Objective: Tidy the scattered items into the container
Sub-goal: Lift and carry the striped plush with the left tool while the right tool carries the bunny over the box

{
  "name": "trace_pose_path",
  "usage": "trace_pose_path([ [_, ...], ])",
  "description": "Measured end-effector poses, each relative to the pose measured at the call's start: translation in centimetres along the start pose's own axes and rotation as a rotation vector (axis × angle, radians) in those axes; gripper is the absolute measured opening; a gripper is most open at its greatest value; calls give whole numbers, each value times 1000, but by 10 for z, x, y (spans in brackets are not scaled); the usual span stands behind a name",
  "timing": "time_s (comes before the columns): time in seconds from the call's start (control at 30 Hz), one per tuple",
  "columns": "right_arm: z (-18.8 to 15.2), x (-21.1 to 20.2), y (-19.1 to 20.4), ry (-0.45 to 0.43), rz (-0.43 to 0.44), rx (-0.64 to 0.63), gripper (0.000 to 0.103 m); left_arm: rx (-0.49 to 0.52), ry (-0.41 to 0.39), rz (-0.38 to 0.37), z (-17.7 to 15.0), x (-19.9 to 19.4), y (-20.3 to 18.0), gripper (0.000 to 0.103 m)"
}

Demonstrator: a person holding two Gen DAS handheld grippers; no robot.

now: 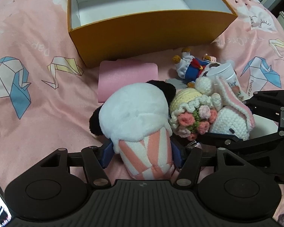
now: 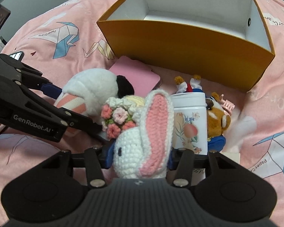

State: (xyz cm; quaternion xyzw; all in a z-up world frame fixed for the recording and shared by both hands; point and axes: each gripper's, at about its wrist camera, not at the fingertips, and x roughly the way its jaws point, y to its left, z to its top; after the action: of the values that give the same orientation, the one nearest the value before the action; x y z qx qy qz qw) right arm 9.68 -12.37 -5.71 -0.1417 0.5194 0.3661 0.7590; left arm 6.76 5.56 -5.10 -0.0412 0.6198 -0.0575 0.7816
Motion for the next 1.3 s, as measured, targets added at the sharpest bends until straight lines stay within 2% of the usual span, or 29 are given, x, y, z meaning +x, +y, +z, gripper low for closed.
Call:
trace_pose_path([
  [0.13, -1, -4, 1, -8, -4, 0, 51, 0, -29, -7, -2, -8, 0, 68],
  [0.37, 3, -23, 5, -56, 1, -8, 51, -5, -128, -15, -4, -37, 2, 68],
  [0.63, 18, -64, 6, -175, 3, -32, 50, -31, -299, -27, 7, -87, 9, 67],
  [0.93, 63, -100, -15, -314, -14, 6, 50, -15, -456, -6, 37, -117, 13, 67],
  [1.17, 109, -103, -39, -372, 22, 75, 50, 14, -511, 0, 68, -121, 16, 68],
  [1.3, 133, -90, -56, -375, 30, 132, 50, 19, -502, 8, 90, -112, 17, 67],
])
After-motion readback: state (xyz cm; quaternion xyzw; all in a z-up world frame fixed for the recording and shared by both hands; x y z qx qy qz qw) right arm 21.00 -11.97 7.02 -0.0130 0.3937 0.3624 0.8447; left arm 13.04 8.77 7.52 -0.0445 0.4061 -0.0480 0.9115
